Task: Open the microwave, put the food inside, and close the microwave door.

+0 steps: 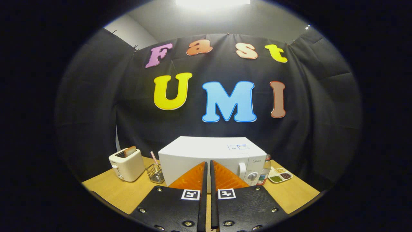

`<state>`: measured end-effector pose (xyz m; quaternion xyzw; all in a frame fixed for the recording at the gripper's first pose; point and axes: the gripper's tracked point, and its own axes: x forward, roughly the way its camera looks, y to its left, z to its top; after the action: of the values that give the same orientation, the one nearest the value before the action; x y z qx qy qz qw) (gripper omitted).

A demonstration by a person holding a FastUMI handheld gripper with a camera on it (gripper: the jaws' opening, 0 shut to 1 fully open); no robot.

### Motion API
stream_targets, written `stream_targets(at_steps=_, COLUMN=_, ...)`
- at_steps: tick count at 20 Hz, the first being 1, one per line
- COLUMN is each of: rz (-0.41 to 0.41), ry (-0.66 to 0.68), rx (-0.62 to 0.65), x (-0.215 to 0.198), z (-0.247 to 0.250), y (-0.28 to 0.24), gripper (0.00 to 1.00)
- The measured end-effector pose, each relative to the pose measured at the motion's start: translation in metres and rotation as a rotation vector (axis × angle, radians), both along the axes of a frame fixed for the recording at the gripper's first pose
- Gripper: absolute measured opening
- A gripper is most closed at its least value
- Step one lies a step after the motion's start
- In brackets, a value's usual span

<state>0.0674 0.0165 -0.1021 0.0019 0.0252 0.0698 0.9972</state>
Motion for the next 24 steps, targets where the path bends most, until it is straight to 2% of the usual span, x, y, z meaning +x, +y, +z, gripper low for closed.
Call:
stream_targets(at_steps=6, rz=0.032, ry=-0.125, rx=0.001, x=-0.046, z=0.086, y=0.004, gripper=0.06)
stream_targets(at_steps=9, rz=0.042, ry=-0.185, rx=-0.017, x=-0.054, z=0.131, y=0.009, gripper=0.06)
stream_targets(at_steps=12, rz=0.104, ry=-0.168, rx=0.056, x=-0.058, z=0.149, y=0.027, gripper=0.06)
stream_targets(at_steps=13, rz=0.097, ry=-0.155, rx=0.072, x=-0.056, z=0.149, y=0.024, gripper=0.06)
stream_targets(at_steps=15, rz=0.017, ry=-0.136, rx=0.067, x=-0.050, z=0.144, y=0.011, gripper=0.07)
stream_targets(at_steps=18, rz=-0.085, ry=-0.123, rx=-0.015, x=-0.046, z=0.137, y=0.005, gripper=0.99)
stream_targets(at_steps=24, rz=-0.049, ry=-0.121, rx=0.014, x=-0.047, z=0.141, y=0.022, gripper=0.98)
